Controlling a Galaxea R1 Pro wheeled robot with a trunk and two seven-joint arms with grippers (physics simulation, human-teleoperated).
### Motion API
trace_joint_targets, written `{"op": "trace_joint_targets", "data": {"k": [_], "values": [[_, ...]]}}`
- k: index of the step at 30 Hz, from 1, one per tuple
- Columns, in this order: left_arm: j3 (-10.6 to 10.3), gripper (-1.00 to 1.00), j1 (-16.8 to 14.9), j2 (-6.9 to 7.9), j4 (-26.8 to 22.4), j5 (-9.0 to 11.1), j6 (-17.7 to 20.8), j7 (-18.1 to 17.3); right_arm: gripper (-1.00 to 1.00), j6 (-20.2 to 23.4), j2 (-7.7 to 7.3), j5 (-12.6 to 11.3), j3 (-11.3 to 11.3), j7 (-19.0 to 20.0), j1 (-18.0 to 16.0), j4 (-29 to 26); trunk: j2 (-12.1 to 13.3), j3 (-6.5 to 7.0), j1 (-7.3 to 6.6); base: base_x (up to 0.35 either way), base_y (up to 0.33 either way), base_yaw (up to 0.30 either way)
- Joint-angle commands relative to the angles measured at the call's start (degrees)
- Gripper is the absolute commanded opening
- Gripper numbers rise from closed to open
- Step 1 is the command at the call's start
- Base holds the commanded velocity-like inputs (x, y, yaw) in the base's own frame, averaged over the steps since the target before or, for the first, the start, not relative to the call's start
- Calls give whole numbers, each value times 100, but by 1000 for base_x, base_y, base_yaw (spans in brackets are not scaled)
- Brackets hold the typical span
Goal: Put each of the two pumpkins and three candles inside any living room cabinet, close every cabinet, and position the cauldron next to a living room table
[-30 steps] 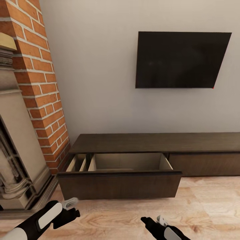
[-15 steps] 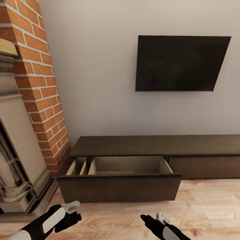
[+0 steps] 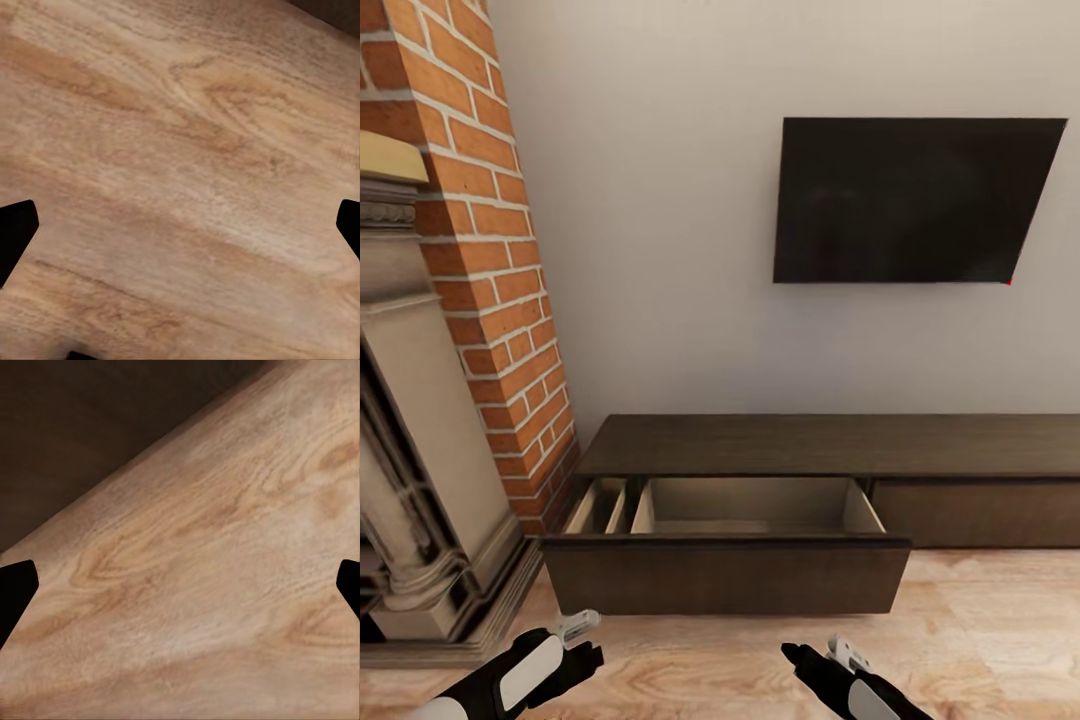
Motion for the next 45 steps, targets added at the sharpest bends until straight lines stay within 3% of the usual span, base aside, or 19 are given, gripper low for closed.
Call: {"op": "trace_joint_targets", "data": {"k": [1, 9, 16, 25, 45], "values": [[-40, 100, -6, 5, -11, 47, -3, 43, 100, 13, -6, -31, 19, 5, -1, -5, 39, 12, -24, 0, 0, 249], [-46, 100, -6, 4, -7, 55, -19, 44, 100, -10, 2, -35, 19, 0, -6, -4, 360, 156, -199, 0, 0, 276], [-47, 100, -6, 4, -7, 55, -25, 46, 100, -364, 2, -27, 26, -31, 0, 5, 640, 282, -353, -144, 0, 283], [-47, 100, -6, 4, -7, 54, -27, 46, 100, -383, 5, -27, 26, -43, -6, 5, 1001, 443, -551, -270, 0, 283], [-47, 100, -6, 4, -7, 52, -20, 45, 100, -386, 11, -27, 28, -43, -3, 5, 1803, 802, -990, -10, 0, 283]]}}
